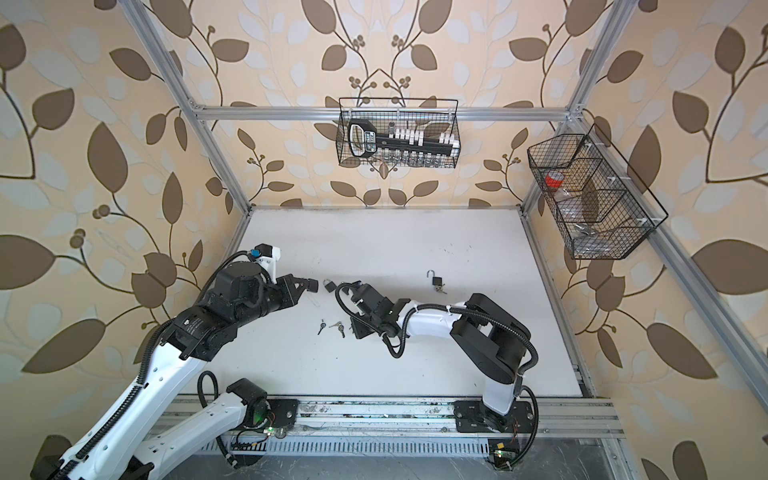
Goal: Lock with the key
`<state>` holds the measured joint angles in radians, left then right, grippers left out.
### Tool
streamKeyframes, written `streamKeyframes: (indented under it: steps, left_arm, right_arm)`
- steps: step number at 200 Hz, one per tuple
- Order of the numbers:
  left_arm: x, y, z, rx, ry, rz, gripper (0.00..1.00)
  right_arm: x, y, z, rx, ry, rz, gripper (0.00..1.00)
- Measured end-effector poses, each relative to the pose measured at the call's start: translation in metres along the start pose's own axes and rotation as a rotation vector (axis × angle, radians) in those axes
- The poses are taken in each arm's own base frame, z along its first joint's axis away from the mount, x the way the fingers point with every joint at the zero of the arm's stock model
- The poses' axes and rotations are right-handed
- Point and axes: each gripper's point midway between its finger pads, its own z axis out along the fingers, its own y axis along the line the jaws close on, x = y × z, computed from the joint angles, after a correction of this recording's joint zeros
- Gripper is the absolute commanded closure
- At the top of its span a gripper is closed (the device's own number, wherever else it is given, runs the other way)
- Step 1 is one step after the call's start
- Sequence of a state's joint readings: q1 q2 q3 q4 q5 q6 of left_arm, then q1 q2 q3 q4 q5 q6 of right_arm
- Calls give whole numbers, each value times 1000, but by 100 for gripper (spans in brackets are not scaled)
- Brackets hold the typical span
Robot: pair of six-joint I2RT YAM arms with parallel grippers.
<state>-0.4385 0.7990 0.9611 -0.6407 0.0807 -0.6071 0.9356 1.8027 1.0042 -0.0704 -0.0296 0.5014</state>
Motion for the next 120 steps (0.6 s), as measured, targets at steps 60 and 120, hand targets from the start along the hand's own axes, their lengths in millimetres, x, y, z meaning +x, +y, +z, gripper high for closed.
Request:
streamKeyframes:
  steps: [60, 120]
  left_arm:
    - [2, -3, 0, 19, 12, 0, 100]
    - [12, -20, 7, 134, 54, 7, 100]
  right_arm:
    - [5, -8, 0, 39, 17, -2, 76]
    - [-17, -16, -46, 96, -114, -11, 62]
